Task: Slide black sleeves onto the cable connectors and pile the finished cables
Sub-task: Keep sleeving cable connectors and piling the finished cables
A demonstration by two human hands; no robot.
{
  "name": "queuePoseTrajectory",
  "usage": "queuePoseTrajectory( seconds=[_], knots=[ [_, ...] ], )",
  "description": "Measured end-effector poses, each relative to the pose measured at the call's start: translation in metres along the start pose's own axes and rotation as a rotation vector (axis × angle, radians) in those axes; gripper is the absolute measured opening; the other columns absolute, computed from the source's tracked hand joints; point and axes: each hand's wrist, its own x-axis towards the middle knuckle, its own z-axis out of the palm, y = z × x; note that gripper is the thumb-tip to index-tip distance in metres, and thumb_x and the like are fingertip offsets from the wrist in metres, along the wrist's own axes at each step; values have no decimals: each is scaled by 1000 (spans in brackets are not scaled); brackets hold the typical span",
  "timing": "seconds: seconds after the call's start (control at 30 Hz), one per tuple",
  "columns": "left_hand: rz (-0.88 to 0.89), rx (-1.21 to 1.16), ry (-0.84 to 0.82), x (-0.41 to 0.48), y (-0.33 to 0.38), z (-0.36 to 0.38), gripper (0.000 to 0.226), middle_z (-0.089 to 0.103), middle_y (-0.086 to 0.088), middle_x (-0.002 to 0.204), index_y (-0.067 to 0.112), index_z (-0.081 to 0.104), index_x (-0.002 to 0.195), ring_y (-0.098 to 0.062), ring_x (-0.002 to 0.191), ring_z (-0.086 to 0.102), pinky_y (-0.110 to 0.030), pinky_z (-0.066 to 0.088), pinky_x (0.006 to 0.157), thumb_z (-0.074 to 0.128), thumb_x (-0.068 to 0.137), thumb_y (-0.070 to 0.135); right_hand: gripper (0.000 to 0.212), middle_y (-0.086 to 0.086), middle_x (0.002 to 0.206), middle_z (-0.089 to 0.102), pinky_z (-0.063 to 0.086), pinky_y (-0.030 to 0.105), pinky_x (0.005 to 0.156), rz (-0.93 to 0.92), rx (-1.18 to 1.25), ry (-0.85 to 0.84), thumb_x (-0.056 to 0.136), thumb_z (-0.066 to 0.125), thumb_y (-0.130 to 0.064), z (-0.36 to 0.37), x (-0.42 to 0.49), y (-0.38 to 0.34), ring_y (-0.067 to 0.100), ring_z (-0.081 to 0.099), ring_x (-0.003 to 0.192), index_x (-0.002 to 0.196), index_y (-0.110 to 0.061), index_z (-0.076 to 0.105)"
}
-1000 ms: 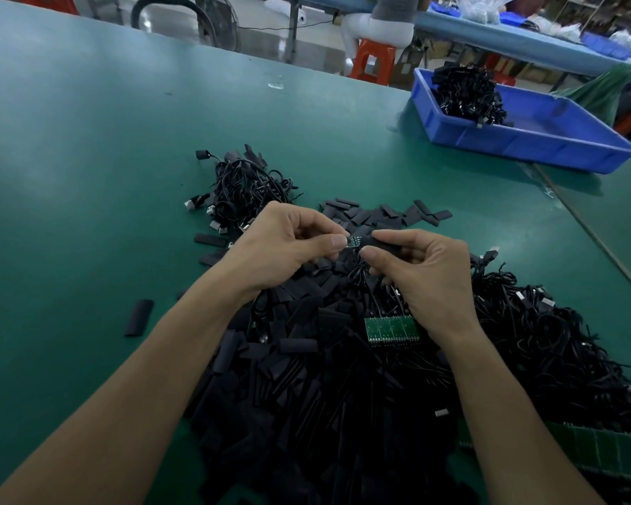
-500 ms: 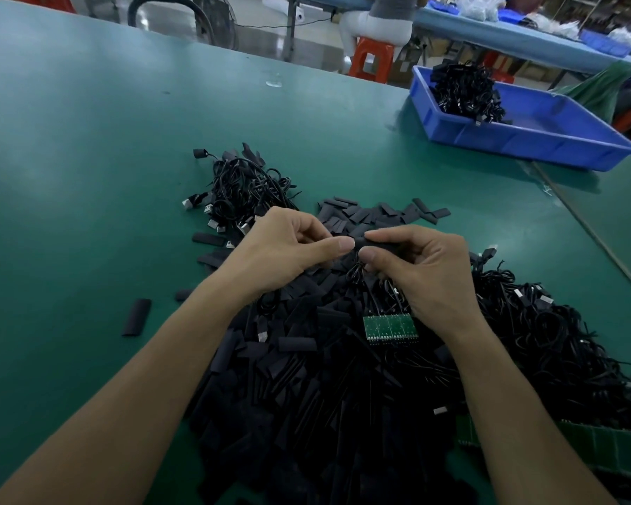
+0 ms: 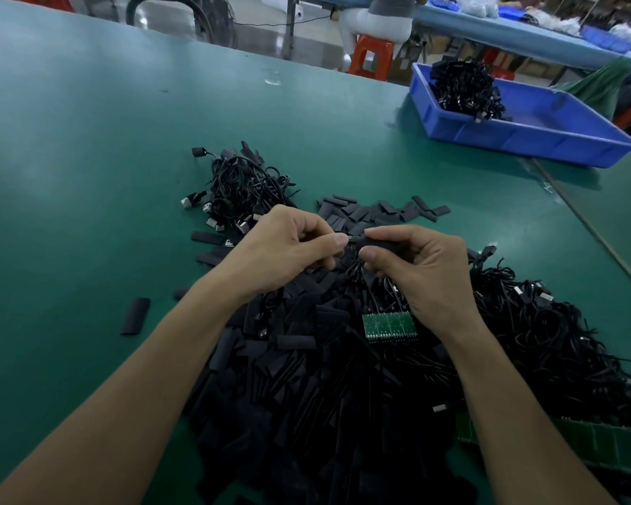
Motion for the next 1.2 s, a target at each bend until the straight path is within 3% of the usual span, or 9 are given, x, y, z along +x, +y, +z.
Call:
queuePoseTrajectory(
  seconds=[0.1,0.23,0.4,0.6,0.73,0.83,0.97,1.07,1.2],
  knots=[
    [14,29,-1,1,0,1,27,74,-9,72,17,74,78,-48,70,61,-60,52,67,67,94,36,17,-1,75,76,57,21,65,-8,-16,13,77,81,-21,1,-1,2,15,72,65,94,-23,75],
    [58,87,-8,1,-2,2,28,72,-9,69,18,73,76,-23,51,46,-32,38,53,65,95,37,12,4,72,74,57,25,61,8,6,35,82,79,-9,1,-3,4,19,70,61,90,-18,76],
    [108,107,-9,-1,-1,1,27,71,-1,64,20,73,74,-8,45,40,-22,33,44,66,95,35,17,1,74,75,58,23,61,60,96,29,74,80,-19,6,-4,1,15,70,61,90,-20,75],
    [102,110,-21,-1,0,0,25,71,-8,65,21,75,76,-31,51,46,-39,37,50,66,95,33,24,-3,83,77,60,27,71,33,-4,24,76,83,-13,7,-1,-1,13,72,71,93,-27,75],
    [91,88,-41,-2,3,2,18,75,5,72,22,75,80,-44,67,61,-54,53,63,66,96,23,39,-3,82,76,60,30,74,34,-13,149,77,85,-13,9,1,2,14,72,75,104,-37,69],
    [71,89,3,0,2,6,17,75,9,71,20,76,81,-39,70,66,-53,57,68,68,95,23,32,-1,81,76,59,32,72,82,71,324,77,86,-14,16,-1,8,16,73,75,100,-30,70],
    [80,86,63,2,-2,9,17,74,12,68,20,76,78,-6,59,66,-27,58,63,69,94,22,24,0,85,77,60,31,75,96,116,373,79,84,-14,21,-1,11,21,75,81,98,-28,75],
    [101,73,81,2,-4,13,16,74,11,68,19,77,80,-5,60,67,-20,55,61,69,94,21,25,1,85,78,60,29,75,92,123,375,79,84,-15,23,-1,10,19,75,81,99,-27,75],
    [116,78,87,2,-5,16,15,75,8,71,18,78,84,-11,66,71,-31,60,66,69,94,22,29,2,87,78,60,36,83,100,129,379,78,85,-17,26,-2,11,18,75,84,104,-27,75]
  ],
)
